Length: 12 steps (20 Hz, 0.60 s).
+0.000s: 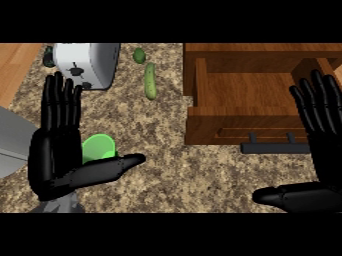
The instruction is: Pick up the cup, place it into the drawer and close the drawer
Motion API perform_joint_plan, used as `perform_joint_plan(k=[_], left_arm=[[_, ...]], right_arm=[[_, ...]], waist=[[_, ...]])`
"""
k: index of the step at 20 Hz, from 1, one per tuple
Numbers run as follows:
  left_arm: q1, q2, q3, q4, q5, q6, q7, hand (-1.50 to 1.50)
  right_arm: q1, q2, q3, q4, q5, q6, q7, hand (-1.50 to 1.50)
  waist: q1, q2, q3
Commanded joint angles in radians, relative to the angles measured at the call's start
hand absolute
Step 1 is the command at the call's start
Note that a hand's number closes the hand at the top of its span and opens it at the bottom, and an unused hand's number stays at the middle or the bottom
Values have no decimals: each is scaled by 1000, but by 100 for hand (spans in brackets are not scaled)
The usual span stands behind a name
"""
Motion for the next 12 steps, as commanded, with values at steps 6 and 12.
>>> perform_joint_plan(k=[6,12], left_arm=[[43,-5,40,22,18,-3,-22,-150],[179,-5,35,67,52,-30,-135,-150]], right_arm=[[36,42,73,-63,61,-32,12,-150],[12,20,25,-52,37,-29,34,-150]], waist=[[0,0,0],[1,0,0]])
